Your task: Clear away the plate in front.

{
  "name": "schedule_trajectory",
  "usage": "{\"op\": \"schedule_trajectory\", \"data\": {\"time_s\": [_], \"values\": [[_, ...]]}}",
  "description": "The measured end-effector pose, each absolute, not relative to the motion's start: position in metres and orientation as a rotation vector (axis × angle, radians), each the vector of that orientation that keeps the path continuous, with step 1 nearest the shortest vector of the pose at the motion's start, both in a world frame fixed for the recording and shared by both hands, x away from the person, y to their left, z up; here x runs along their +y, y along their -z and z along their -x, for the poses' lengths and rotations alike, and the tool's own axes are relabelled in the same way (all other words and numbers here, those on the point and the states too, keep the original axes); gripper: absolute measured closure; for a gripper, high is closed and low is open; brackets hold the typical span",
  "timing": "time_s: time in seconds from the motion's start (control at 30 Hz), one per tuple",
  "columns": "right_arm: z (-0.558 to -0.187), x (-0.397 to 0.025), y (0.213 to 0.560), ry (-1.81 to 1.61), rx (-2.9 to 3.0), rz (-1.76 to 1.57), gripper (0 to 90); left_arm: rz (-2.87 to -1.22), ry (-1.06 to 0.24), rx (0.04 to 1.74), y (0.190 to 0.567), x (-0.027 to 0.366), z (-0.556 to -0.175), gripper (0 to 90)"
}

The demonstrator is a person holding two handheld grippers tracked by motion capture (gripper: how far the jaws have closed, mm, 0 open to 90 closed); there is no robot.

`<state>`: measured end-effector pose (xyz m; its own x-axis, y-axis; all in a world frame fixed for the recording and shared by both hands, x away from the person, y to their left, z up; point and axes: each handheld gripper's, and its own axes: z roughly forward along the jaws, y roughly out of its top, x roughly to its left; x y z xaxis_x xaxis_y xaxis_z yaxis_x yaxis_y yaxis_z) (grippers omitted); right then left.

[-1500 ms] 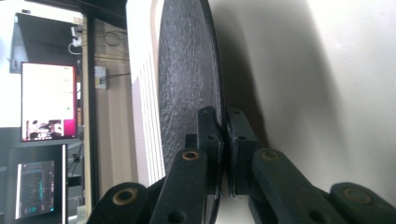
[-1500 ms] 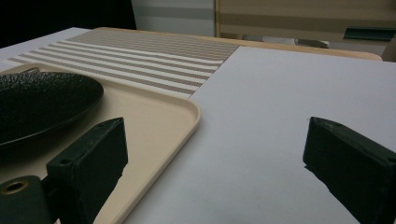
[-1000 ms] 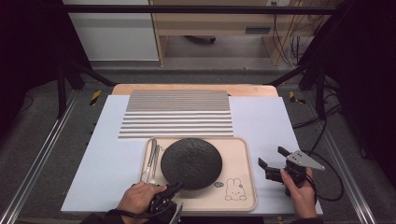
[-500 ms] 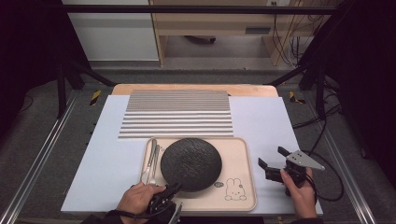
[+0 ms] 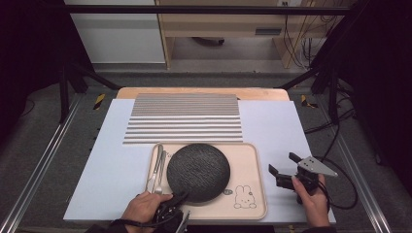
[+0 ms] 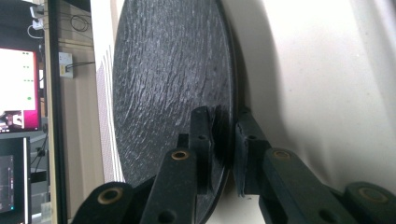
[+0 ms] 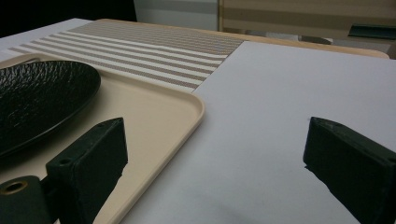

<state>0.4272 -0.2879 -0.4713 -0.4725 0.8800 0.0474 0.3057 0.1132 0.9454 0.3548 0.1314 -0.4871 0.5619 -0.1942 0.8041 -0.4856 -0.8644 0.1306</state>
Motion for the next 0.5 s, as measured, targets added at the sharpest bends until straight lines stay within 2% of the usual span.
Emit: {"op": "schedule_trajectory", "data": {"time_s": [0.07,0.17,0.5], "values": [[-0.427,-0.288,0.471,-1.363,1.851,-1.150,6.6,-2.457,-1.200,-0.543,0.487,0.132,-0.355,78.5],[-0.427,-0.288,0.471,-1.364,1.851,-1.149,6.5,-2.437,-1.216,-0.519,0.485,0.132,-0.354,70.0],[-0.427,-0.288,0.471,-1.365,1.848,-1.149,6.5,-2.334,-1.109,-0.373,0.468,0.136,-0.342,49.3]]}}
